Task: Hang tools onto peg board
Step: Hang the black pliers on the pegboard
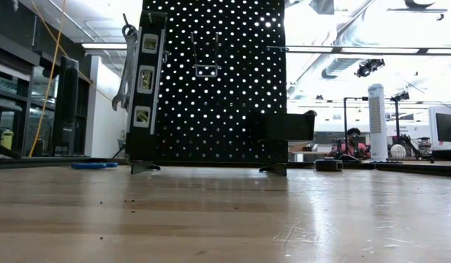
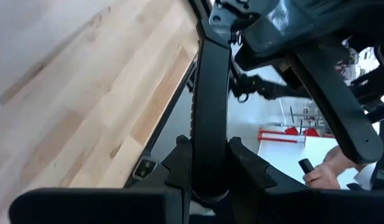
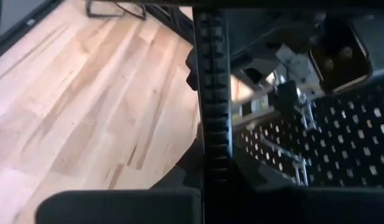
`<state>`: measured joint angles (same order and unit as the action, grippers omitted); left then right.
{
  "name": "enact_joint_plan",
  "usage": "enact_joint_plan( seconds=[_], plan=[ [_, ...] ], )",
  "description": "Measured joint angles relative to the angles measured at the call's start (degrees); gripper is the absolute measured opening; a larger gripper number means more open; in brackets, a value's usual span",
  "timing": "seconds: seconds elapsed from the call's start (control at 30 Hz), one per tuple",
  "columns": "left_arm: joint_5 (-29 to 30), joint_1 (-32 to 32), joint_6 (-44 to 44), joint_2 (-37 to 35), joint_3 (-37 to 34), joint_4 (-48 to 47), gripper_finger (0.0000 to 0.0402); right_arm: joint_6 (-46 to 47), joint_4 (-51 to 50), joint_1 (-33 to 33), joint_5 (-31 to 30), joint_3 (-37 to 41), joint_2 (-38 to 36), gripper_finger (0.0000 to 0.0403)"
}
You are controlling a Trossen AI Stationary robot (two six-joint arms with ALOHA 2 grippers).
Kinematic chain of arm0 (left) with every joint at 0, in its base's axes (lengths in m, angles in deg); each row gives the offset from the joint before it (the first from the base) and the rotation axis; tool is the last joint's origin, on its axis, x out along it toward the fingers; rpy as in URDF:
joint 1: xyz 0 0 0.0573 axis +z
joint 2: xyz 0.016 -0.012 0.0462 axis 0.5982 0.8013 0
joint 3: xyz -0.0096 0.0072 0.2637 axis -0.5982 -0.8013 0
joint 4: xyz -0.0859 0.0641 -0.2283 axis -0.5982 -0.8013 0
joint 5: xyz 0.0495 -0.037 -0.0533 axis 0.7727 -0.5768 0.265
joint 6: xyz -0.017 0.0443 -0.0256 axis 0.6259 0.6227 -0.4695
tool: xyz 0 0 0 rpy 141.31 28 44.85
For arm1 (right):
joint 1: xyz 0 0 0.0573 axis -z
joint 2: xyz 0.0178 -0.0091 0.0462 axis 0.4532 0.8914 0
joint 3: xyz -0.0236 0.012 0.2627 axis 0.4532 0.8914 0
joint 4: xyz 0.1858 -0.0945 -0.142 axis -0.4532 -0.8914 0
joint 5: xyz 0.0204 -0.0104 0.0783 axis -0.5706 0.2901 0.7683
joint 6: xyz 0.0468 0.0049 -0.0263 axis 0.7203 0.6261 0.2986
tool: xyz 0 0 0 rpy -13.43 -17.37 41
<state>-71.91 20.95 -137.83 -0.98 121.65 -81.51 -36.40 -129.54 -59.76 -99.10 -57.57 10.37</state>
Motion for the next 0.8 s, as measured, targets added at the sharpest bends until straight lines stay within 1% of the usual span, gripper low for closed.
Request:
enact_joint_plan(
  seconds=[0.1,0.17,0.23,0.3,0.37,0.4,0.53,0.6,0.63,0.7,0.8],
  plan=[
    [1.11,0.20,2.07,0.00,0.04,0.04,0.0065,7.32,-6.92,-0.28,-0.21,-2.61,-0.02,0.0016],
    [1.46,-0.12,3.35,0.00,0.13,-1.56,0.0098,14.76,-12.80,-0.61,-0.19,-4.02,-0.04,0.0016],
    [0.92,-1.44,4.07,0.00,-0.41,-6.09,0.0139,21.95,-21.50,-1.41,-0.55,-3.86,-1.10,0.0016],
    [2.65,-3.30,5.04,0.29,-0.27,-7.56,0.0173,29.19,-24.72,-2.27,-0.82,-2.51,-2.44,0.0016],
    [5.12,-5.12,5.29,-0.01,-0.29,-11.75,0.0195,36.37,-29.97,-3.38,-0.39,1.44,-4.38,0.0016],
    [6.50,-6.40,5.04,-0.06,-0.64,-11.63,0.0202,40.25,-30.96,-4.24,-0.11,3.82,-5.72,0.0016],
    [10.61,-12.17,1.89,0.20,-3.50,-12.28,0.0212,58.07,-28.17,-7.44,-0.67,15.75,-14.11,0.0016],
    [13.44,-15.25,-0.44,-0.03,-5.32,-9.64,0.0213,67.28,-21.42,-8.67,-1.75,23.20,-18.05,0.0016],
    [15.35,-16.69,-2.30,-0.13,-6.71,-7.88,0.0214,71.70,-16.96,-9.41,-3.75,26.98,-20.05,0.0016],
    [19.28,-19.74,-7.18,0.09,-10.25,-1.44,0.0214,77.41,-8.38,-9.65,-10.34,34.03,-24.33,0.0016],
    [24.25,-24.05,-13.85,0.15,-15.80,9.41,0.0215,79.37,7.92,-7.79,-21.82,42.82,-29.54,0.0016]
  ],
)
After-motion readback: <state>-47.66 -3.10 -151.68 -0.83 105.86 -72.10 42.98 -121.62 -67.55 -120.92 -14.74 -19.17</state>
